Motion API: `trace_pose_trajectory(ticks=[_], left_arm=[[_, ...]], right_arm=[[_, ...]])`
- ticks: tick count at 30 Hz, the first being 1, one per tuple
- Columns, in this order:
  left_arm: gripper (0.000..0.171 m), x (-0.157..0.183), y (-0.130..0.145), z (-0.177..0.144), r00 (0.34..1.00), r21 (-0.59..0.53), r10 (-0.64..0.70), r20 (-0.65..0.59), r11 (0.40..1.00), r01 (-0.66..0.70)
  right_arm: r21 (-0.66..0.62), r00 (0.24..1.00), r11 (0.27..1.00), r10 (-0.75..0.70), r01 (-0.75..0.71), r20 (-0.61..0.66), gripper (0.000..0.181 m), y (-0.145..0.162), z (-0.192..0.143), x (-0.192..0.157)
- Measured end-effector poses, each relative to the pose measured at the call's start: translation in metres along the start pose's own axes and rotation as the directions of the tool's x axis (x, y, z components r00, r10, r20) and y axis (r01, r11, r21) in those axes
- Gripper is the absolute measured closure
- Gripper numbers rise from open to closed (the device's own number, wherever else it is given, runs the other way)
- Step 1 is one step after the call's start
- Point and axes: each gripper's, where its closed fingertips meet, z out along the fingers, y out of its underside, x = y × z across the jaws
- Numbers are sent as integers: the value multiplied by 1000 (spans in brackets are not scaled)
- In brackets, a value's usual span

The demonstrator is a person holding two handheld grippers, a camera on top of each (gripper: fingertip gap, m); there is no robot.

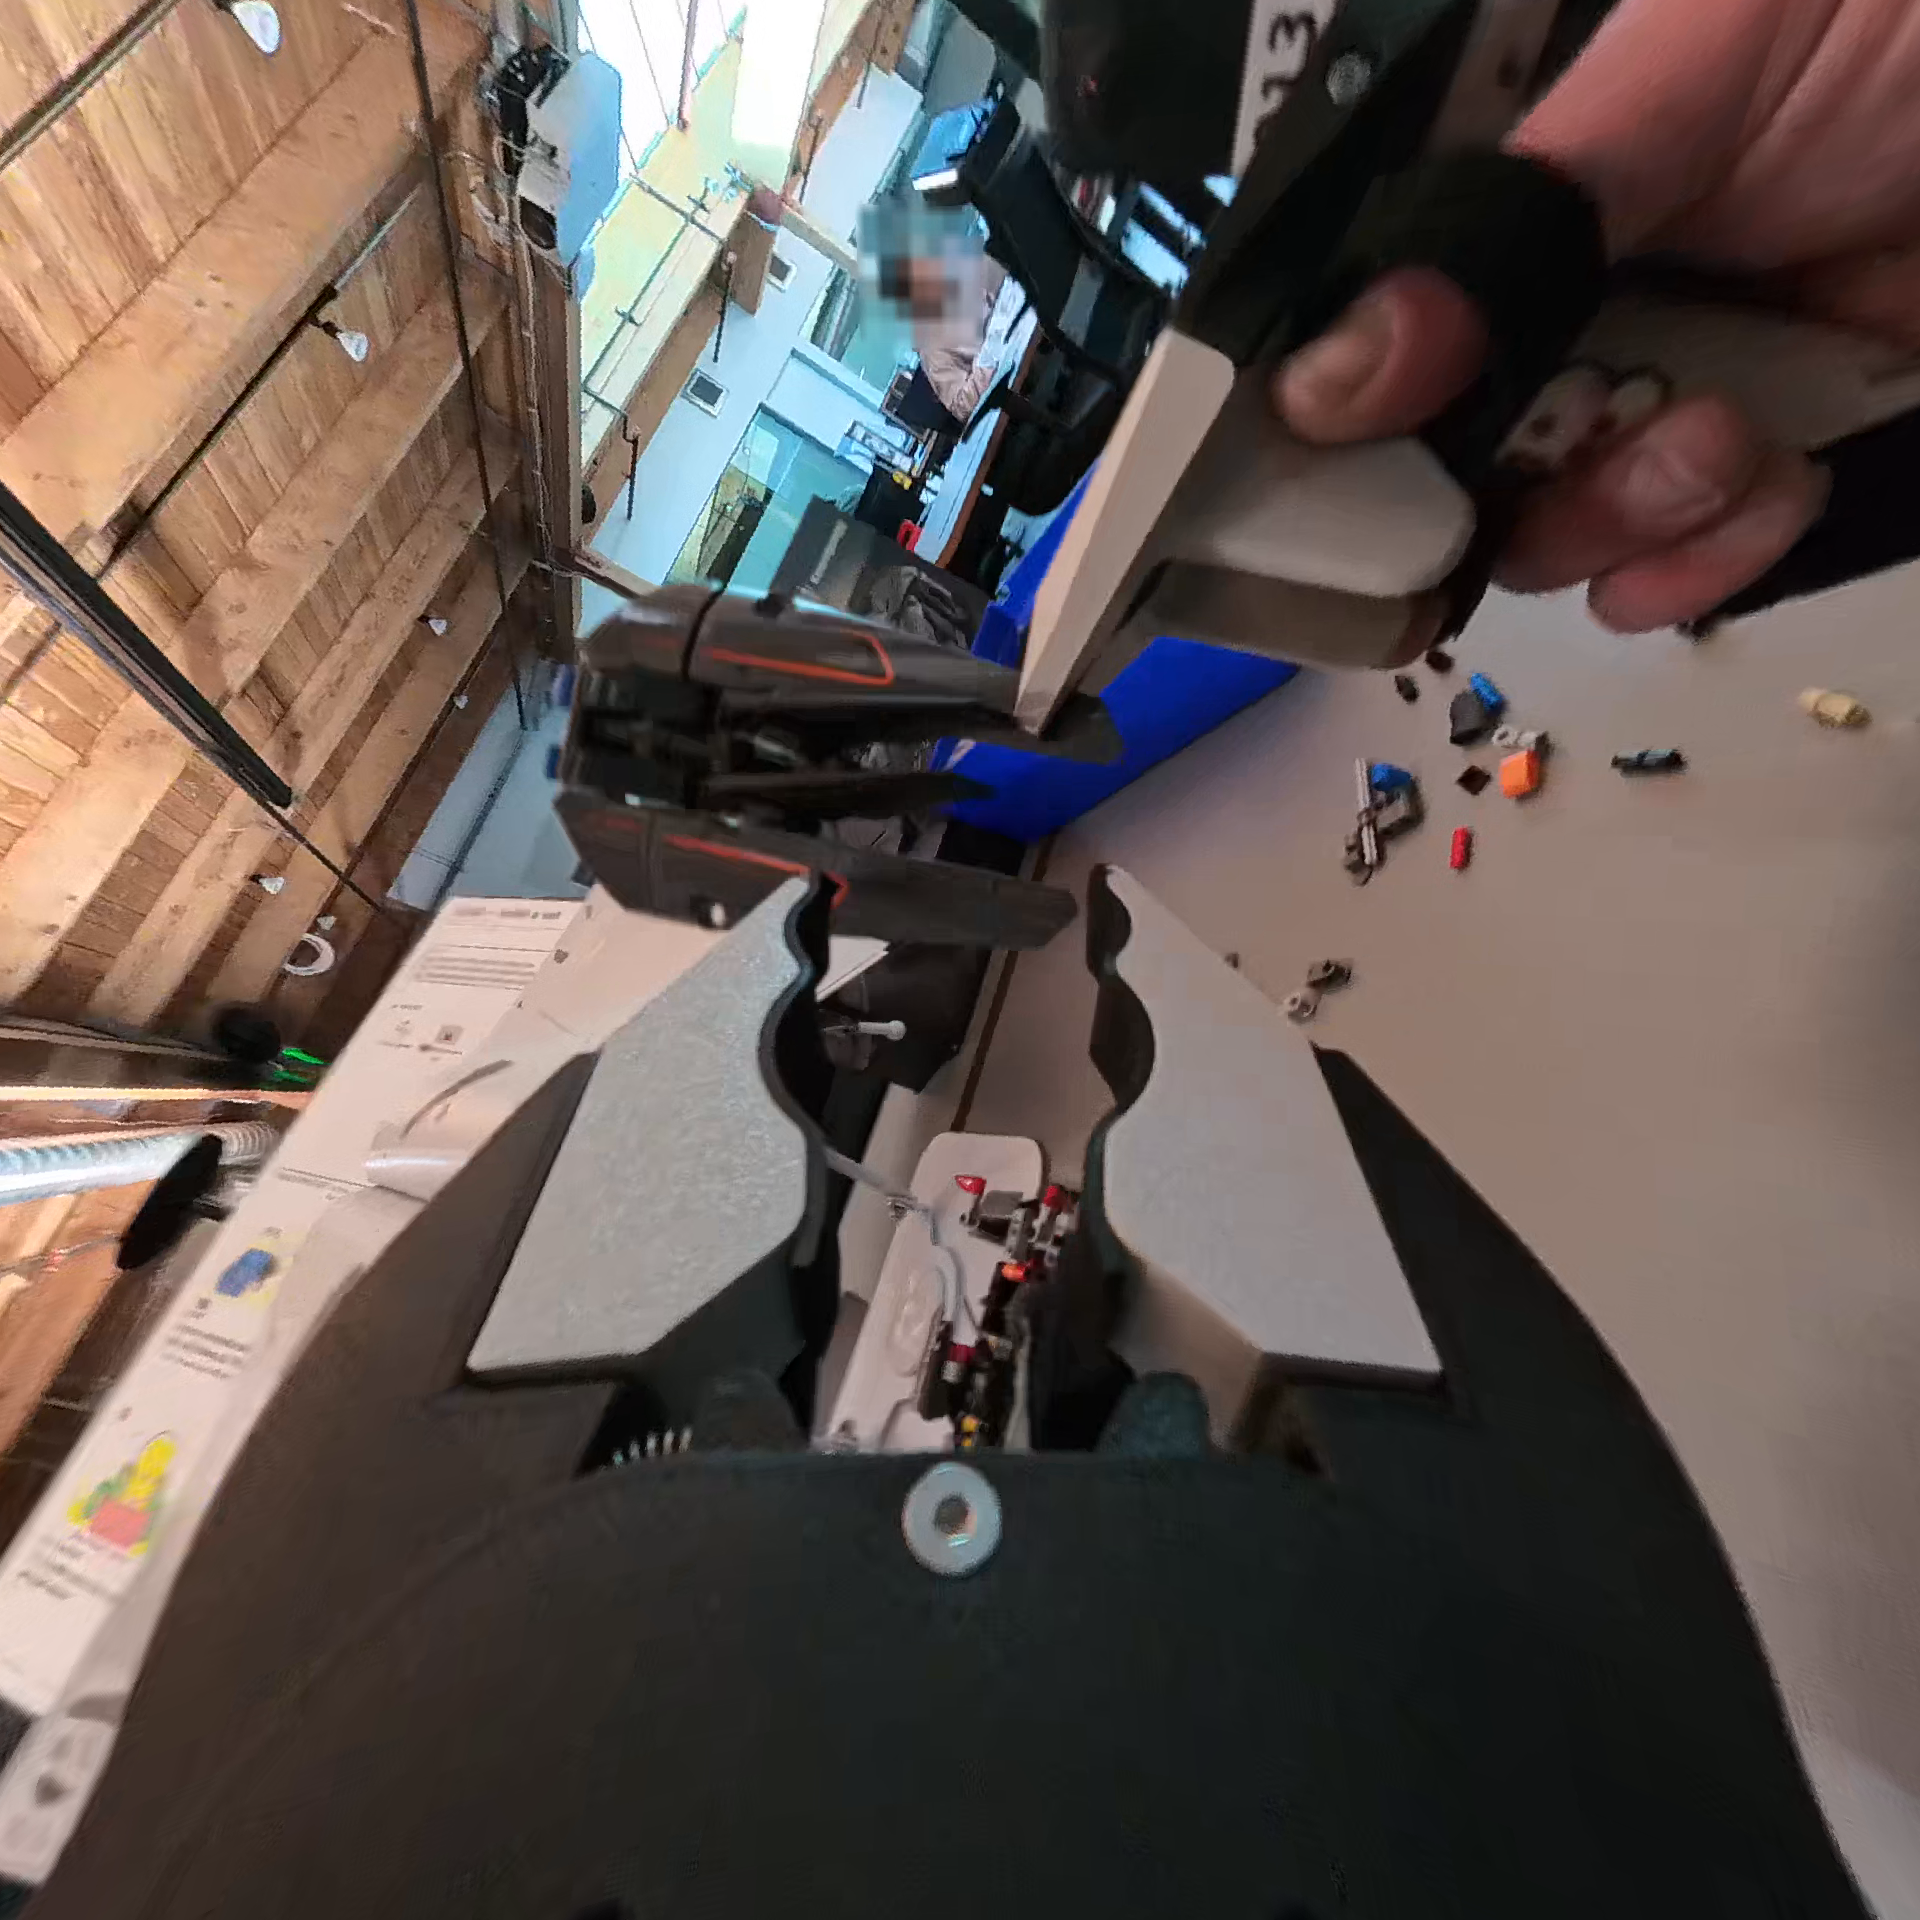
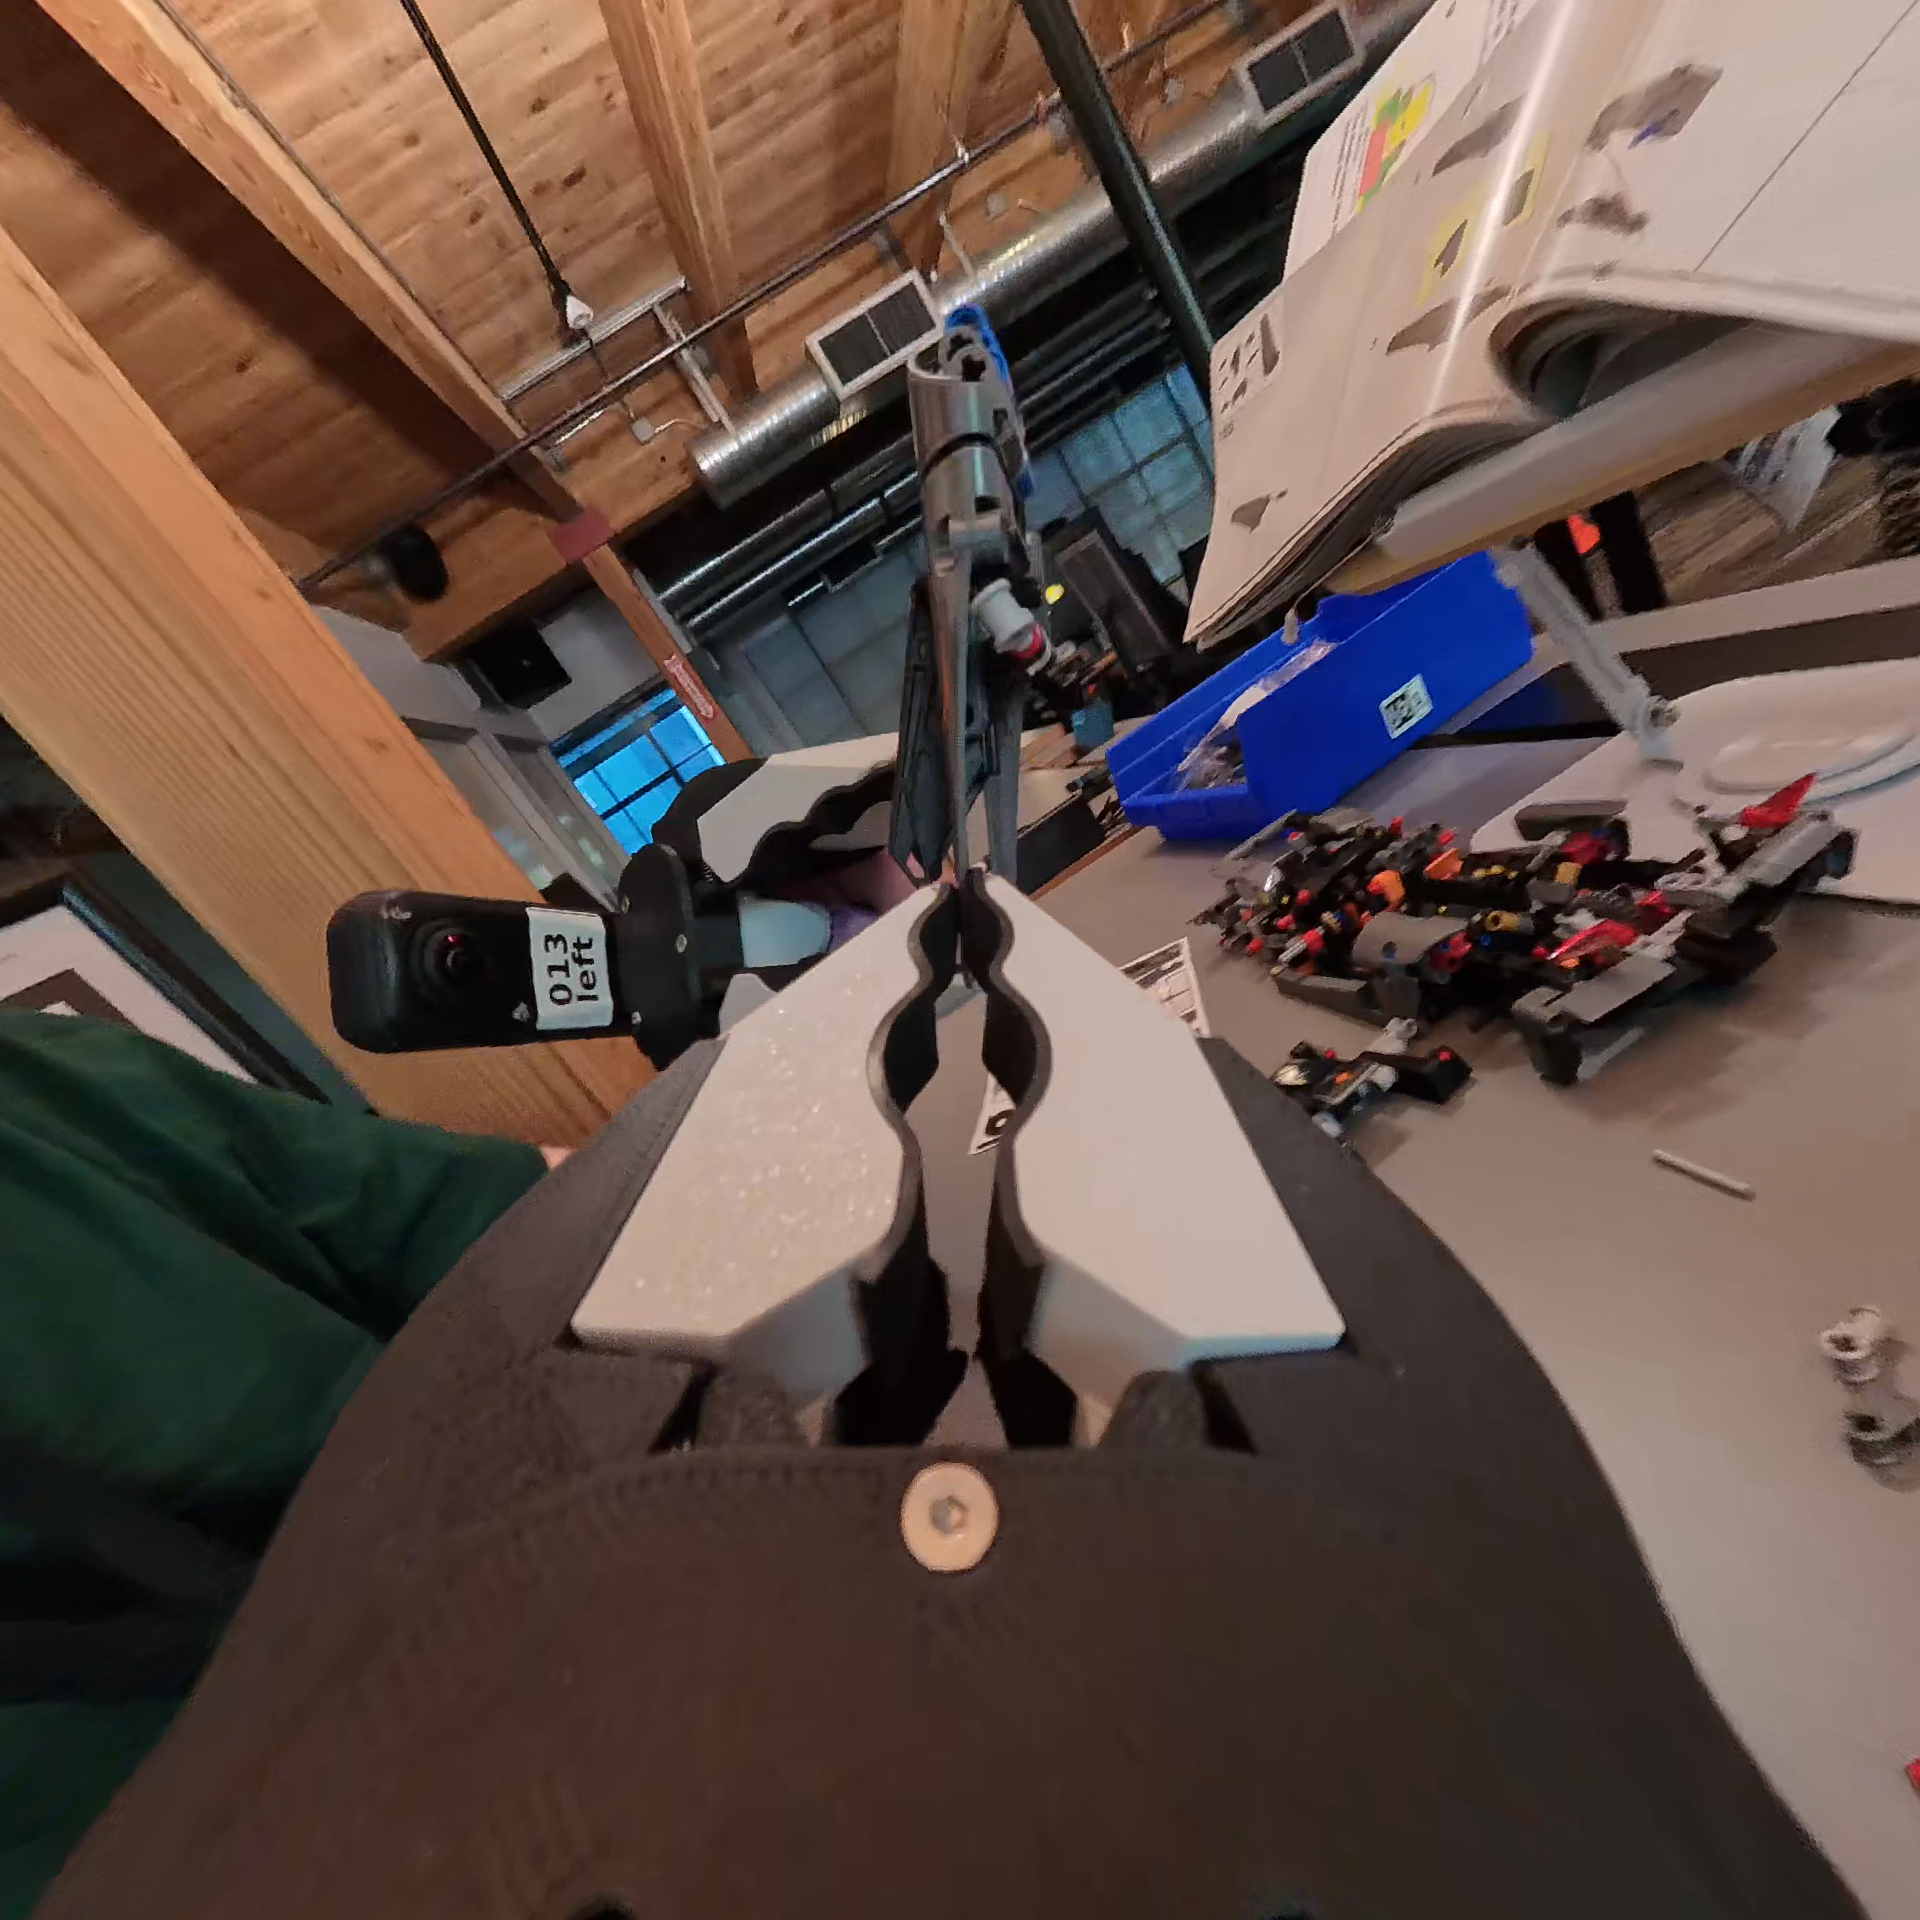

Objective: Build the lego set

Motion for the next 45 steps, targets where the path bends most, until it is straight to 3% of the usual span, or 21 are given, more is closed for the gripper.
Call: trace_pose_trajectory(ticks=[3,4,7,9,12,15,26,32,37,40,45], left_arm=[[121,-18,8,-6,985,8,-166,46,986,166],[115,-22,9,-6,957,18,-286,37,958,286],[92,-25,10,4,775,9,-630,-48,776,631],[94,-30,4,7,648,42,-753,-110,648,760],[92,-24,3,17,486,-1,-849,-206,497,868],[98,-13,7,28,388,-48,-888,-245,411,910],[136,-4,0,37,320,-66,-888,-330,359,931],[140,-4,-2,36,293,-74,-879,-376,344,936],[150,-7,-5,32,226,-82,-873,-432,288,954],[142,-6,-5,33,239,-88,-872,-427,303,949],[128,-29,-3,19,232,-21,-855,-464,272,962]], right_arm=[[10,997,998,-59,59,-46,181,-10,-4,7],[15,997,998,-63,64,-43,181,-12,-4,7],[20,998,998,-61,62,-19,181,-15,-1,6],[24,999,998,-52,52,-5,181,-16,1,6],[24,999,999,-43,42,10,181,-15,0,8],[28,999,999,-38,38,14,181,-16,-1,10],[38,1000,999,-16,15,27,181,-17,-1,15],[40,999,999,4,-6,47,181,-18,-3,15],[62,995,997,47,-52,87,181,-23,-5,15],[54,994,997,51,-56,96,181,-22,-5,15],[12,977,992,124,-128,173,181,-24,-10,15]])
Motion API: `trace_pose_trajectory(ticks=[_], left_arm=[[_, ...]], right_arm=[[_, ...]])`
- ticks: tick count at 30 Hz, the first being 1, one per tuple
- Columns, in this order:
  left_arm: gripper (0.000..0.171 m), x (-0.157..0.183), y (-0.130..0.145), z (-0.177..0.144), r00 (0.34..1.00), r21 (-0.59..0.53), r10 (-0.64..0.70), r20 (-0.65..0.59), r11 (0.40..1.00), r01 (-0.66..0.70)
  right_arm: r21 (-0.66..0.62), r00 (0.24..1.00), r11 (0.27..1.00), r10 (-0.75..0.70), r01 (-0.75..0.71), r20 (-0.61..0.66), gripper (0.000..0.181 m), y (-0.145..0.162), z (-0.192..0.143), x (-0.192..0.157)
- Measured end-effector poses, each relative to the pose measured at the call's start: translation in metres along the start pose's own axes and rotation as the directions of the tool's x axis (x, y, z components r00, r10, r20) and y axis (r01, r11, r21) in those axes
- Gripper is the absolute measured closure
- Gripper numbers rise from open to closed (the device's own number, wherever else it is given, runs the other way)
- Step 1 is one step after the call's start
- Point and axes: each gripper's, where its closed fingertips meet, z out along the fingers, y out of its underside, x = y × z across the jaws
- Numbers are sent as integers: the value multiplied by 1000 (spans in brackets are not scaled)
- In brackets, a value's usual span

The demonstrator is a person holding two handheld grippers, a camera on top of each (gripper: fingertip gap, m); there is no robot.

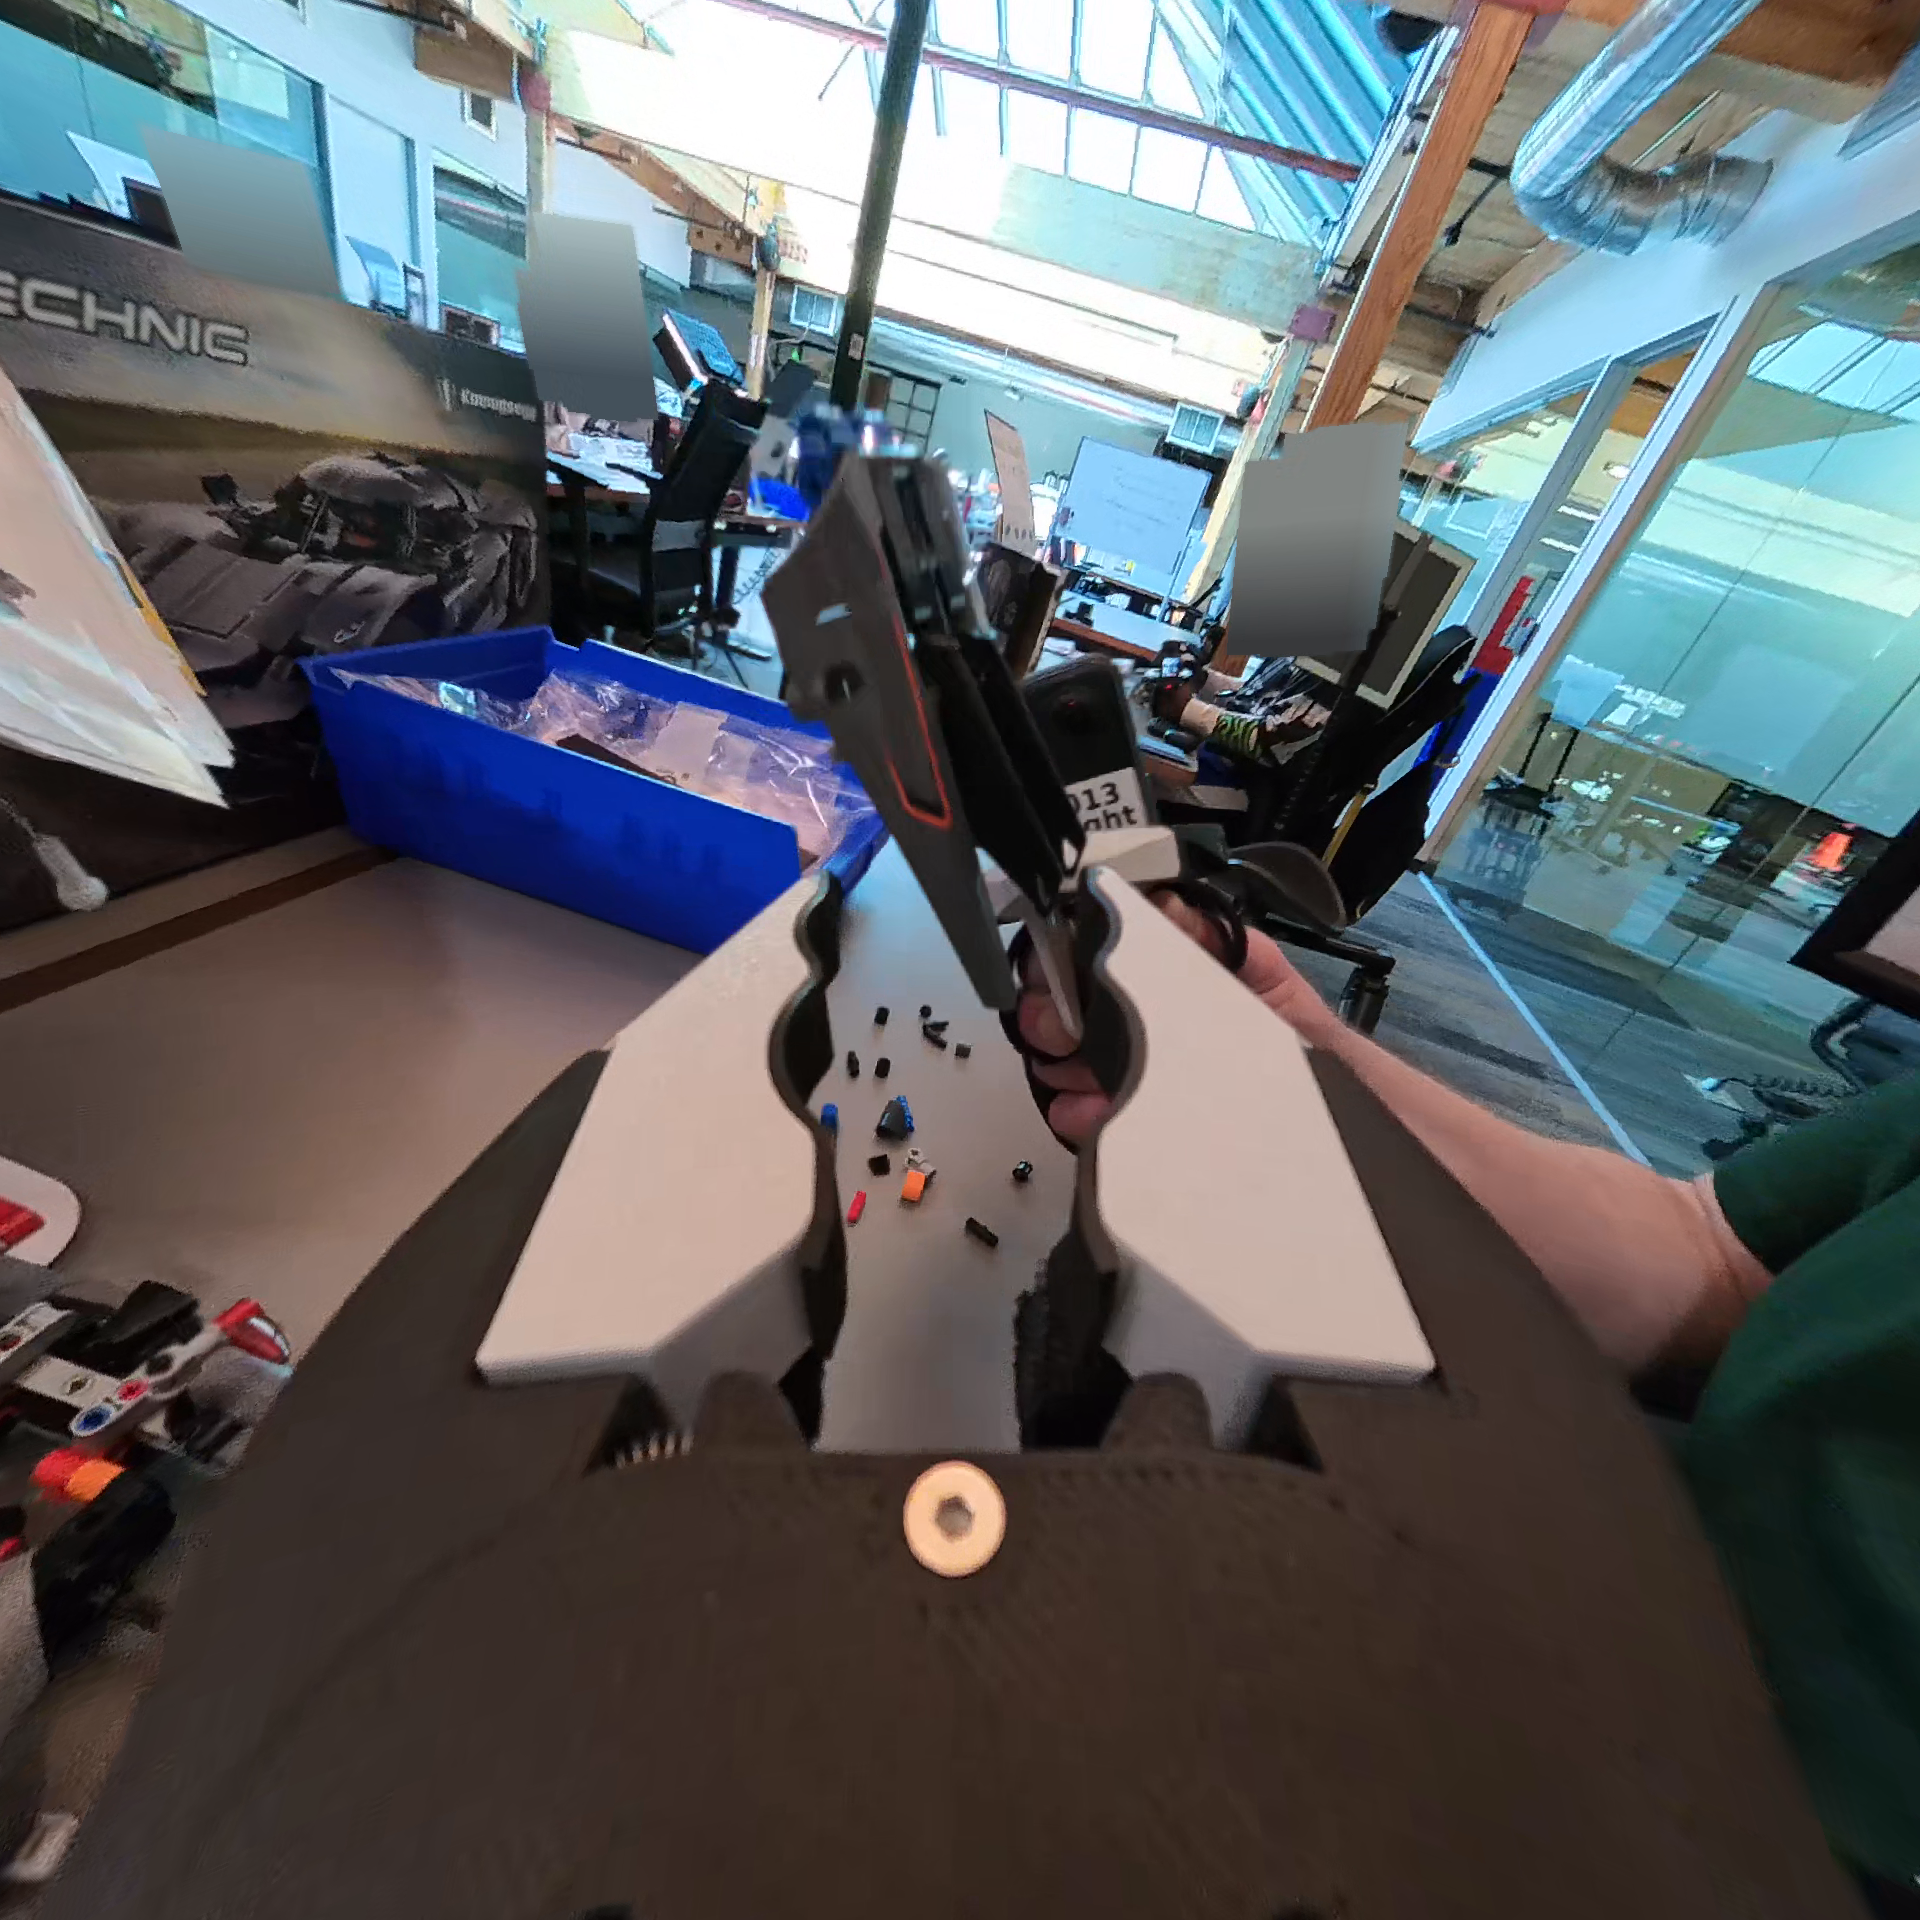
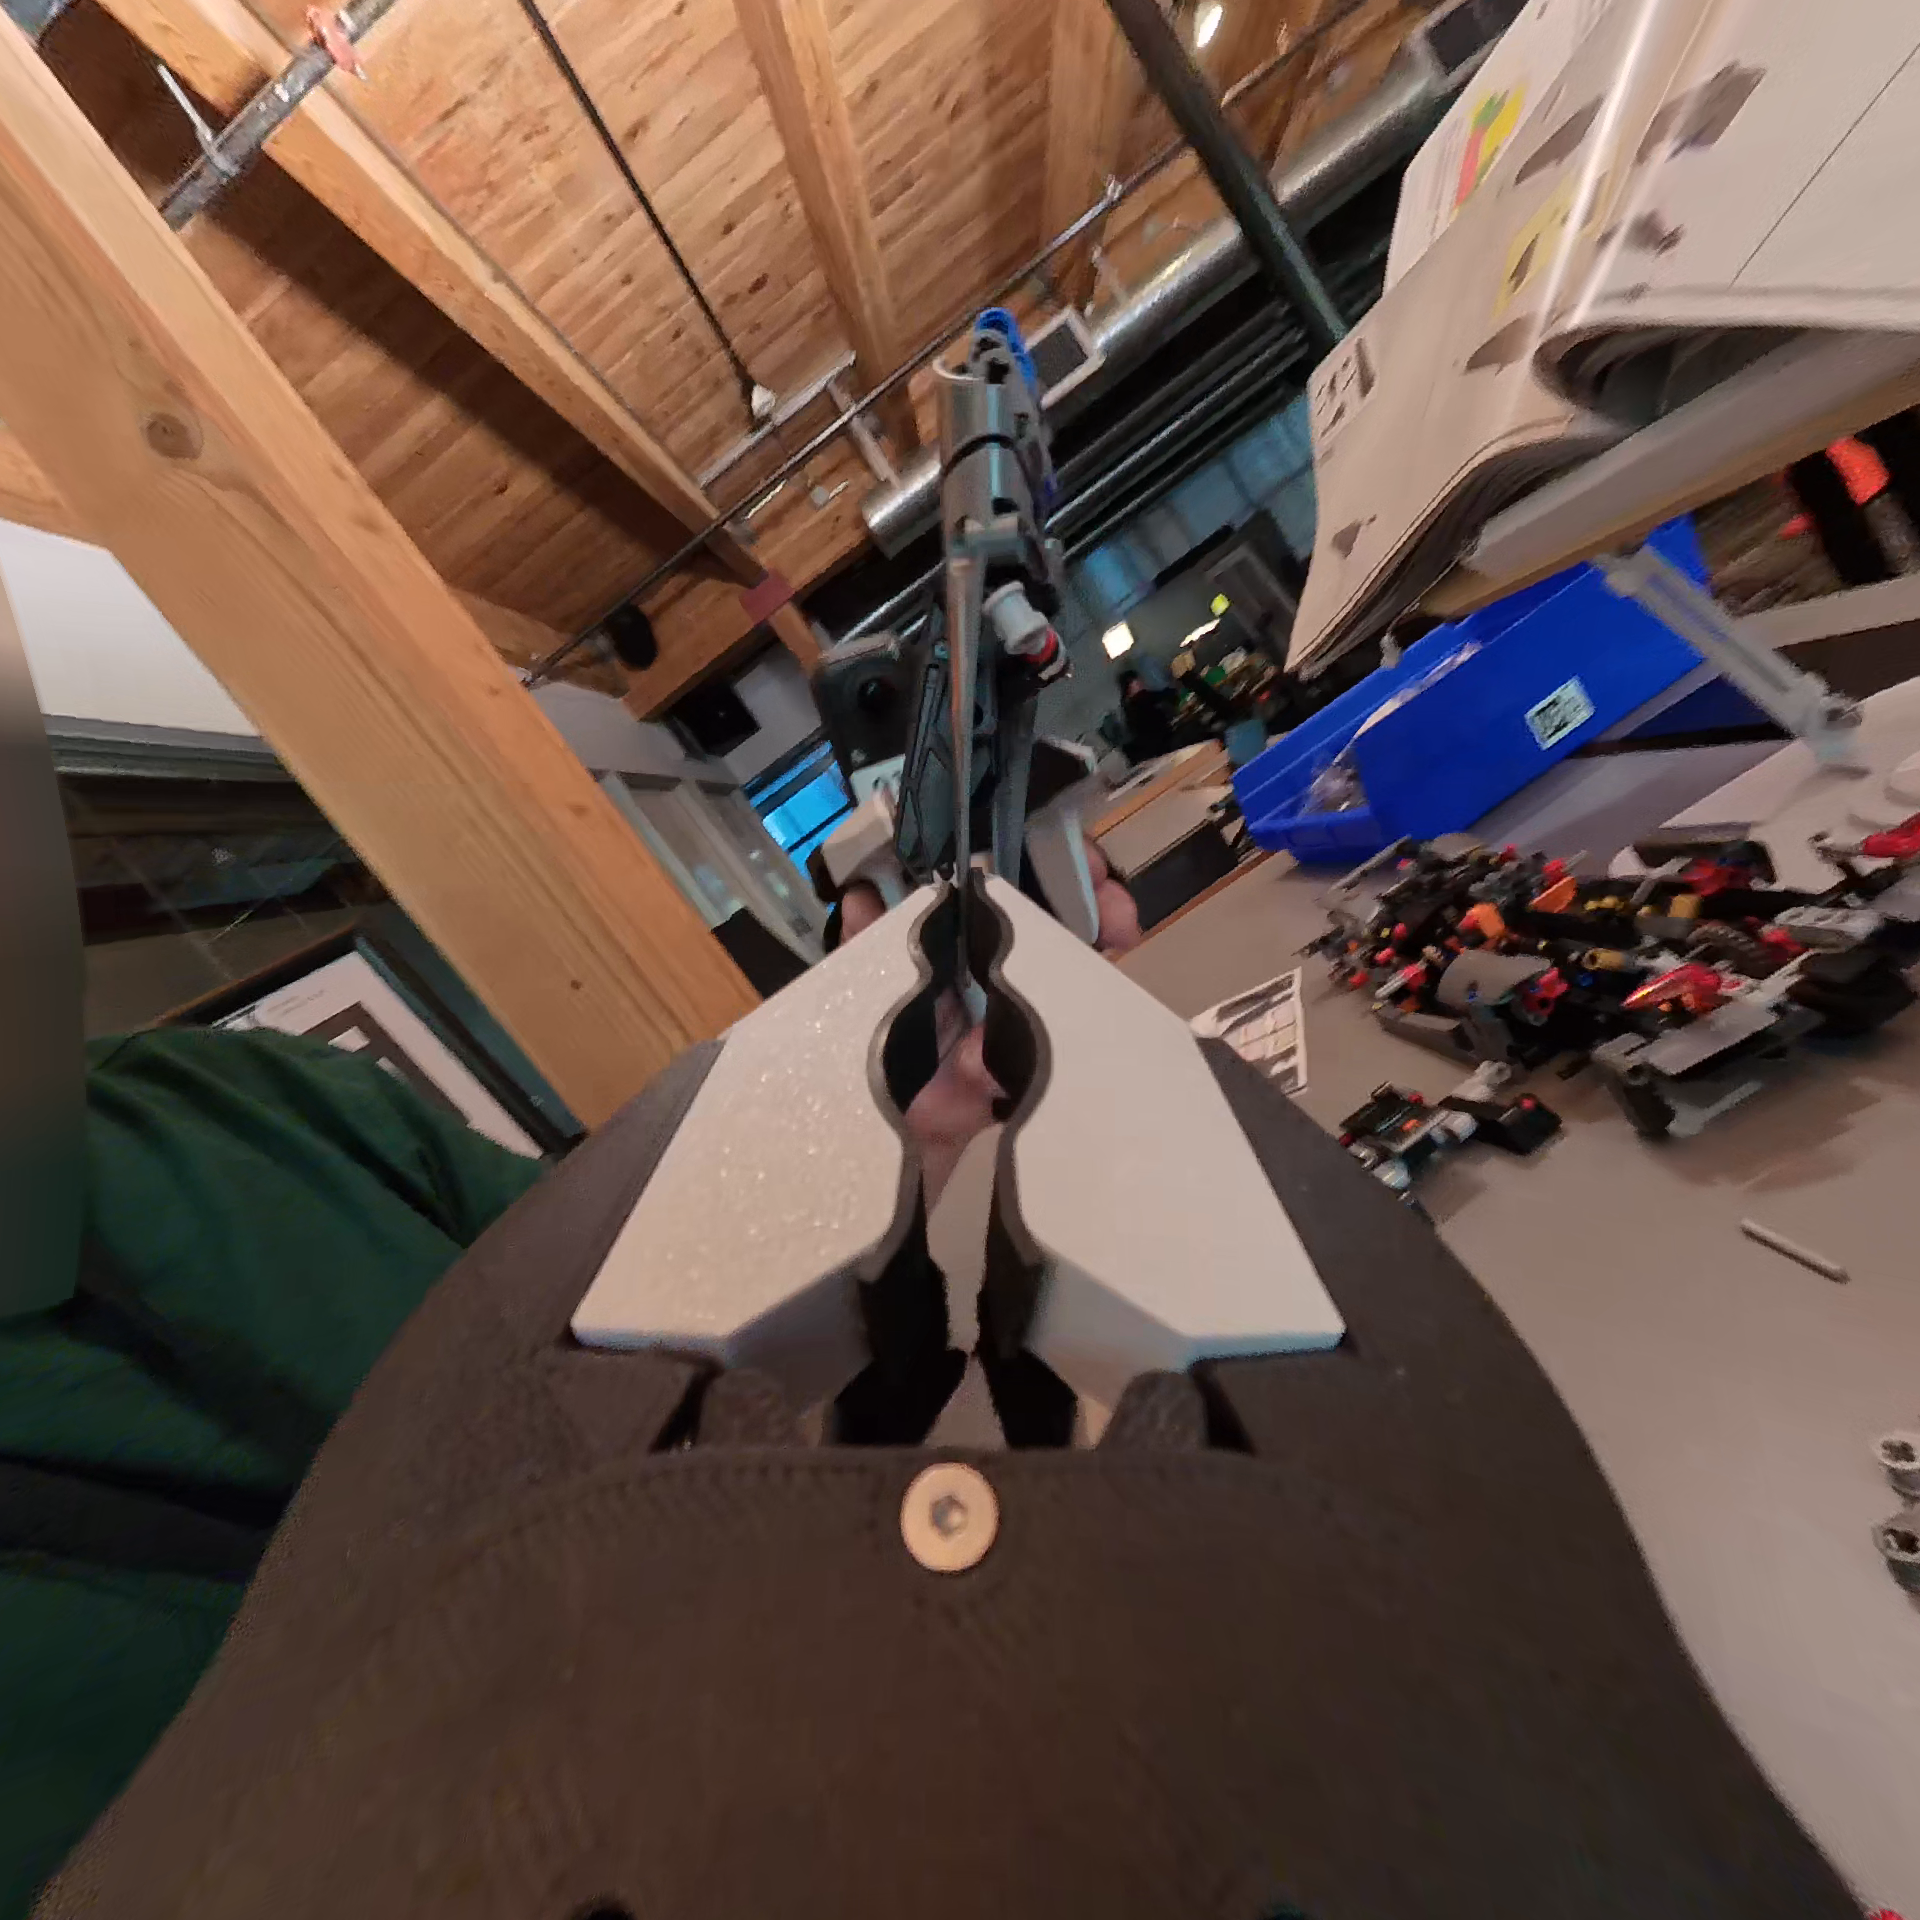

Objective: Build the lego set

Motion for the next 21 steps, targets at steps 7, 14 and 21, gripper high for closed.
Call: trace_pose_trajectory(ticks=[7,14,21], left_arm=[[141,3,-12,-13,991,-15,-54,-126,999,52],[158,4,-19,-23,988,37,-66,-142,997,72],[161,-11,-33,-28,992,230,-119,-42,965,125]], right_arm=[[-255,996,967,14,10,91,181,25,9,-11],[-261,996,965,43,-22,76,181,13,17,-2],[-88,1000,996,7,-7,6,150,-7,23,7]])
